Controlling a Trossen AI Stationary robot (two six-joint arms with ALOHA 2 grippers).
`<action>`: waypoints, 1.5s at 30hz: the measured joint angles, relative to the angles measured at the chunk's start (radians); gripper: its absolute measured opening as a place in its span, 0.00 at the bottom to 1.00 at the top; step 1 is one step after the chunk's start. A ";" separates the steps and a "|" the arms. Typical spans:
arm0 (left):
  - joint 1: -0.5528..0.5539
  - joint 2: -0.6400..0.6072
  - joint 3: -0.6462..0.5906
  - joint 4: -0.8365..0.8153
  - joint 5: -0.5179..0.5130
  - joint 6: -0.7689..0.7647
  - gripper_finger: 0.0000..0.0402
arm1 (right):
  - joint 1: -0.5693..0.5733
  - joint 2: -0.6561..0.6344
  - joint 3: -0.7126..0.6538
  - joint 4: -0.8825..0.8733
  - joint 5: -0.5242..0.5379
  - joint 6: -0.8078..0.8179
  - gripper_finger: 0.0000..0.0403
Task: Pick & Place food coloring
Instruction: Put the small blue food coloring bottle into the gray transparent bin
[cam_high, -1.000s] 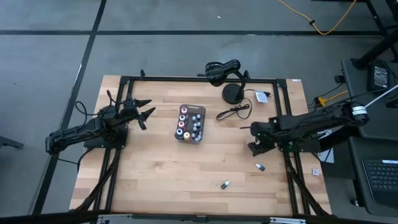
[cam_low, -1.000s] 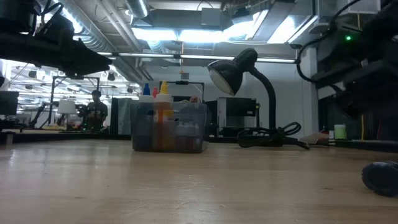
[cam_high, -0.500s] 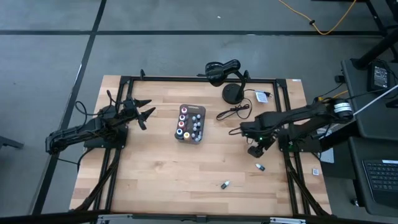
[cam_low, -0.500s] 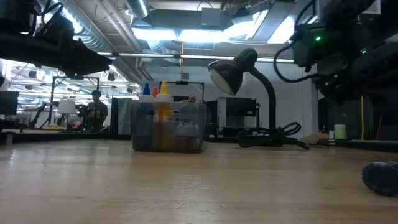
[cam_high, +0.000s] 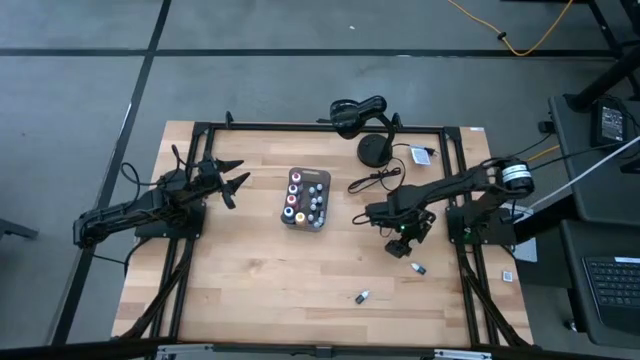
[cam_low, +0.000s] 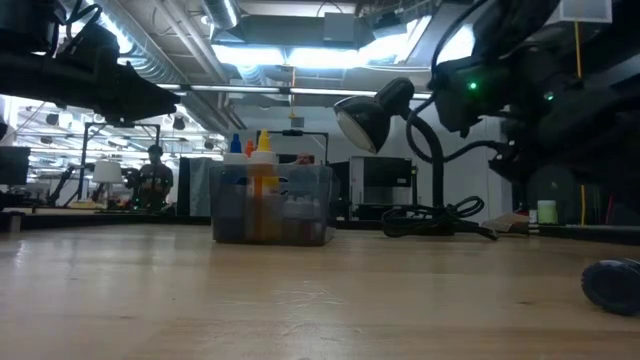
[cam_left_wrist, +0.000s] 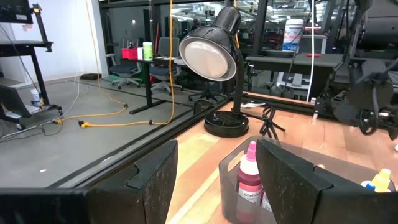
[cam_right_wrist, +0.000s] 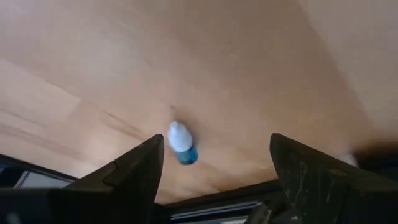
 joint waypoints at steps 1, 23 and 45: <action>0.000 0.000 0.000 0.000 0.000 0.000 0.53 | 0.006 0.010 0.005 -0.002 -0.012 0.014 0.73; 0.000 0.000 0.000 0.000 0.000 0.000 0.53 | 0.135 0.123 0.008 0.106 -0.129 0.064 0.73; 0.000 0.000 0.000 0.000 0.000 0.000 0.53 | 0.134 0.185 0.004 0.121 -0.119 0.019 0.73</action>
